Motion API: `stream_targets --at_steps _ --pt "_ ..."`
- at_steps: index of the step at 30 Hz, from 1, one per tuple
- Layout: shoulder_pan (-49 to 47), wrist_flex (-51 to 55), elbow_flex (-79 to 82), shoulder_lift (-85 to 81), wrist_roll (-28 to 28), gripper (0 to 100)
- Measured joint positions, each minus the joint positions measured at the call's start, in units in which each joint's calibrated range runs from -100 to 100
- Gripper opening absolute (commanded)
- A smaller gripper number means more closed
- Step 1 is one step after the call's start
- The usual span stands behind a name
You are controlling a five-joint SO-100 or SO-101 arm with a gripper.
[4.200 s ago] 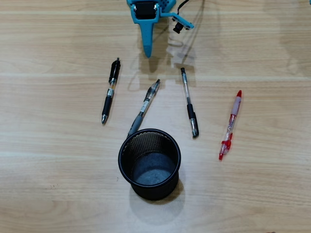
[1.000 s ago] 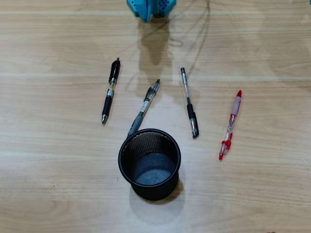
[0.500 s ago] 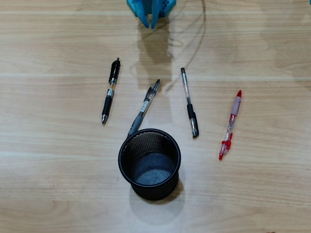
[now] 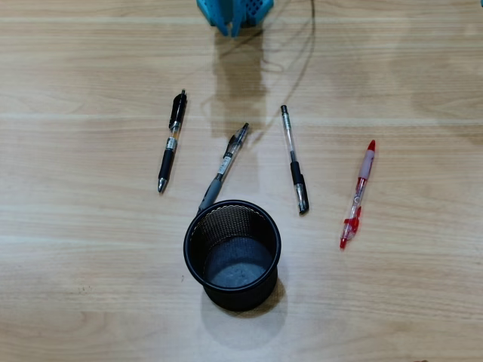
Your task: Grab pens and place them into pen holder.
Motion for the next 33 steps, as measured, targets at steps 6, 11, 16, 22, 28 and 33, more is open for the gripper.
stream_targets --at_steps 6,11,16,22,28,33 --pt "3.5 -0.1 -15.1 28.5 0.0 3" --pt "9.9 0.0 -28.8 49.0 4.9 3" --pt "14.6 0.0 -37.4 59.7 6.9 3" --pt "15.6 -1.2 -43.8 70.3 7.0 3" --pt "15.9 -6.2 -50.2 85.1 8.7 6" --pt "15.7 -6.3 -58.6 95.3 9.3 6"
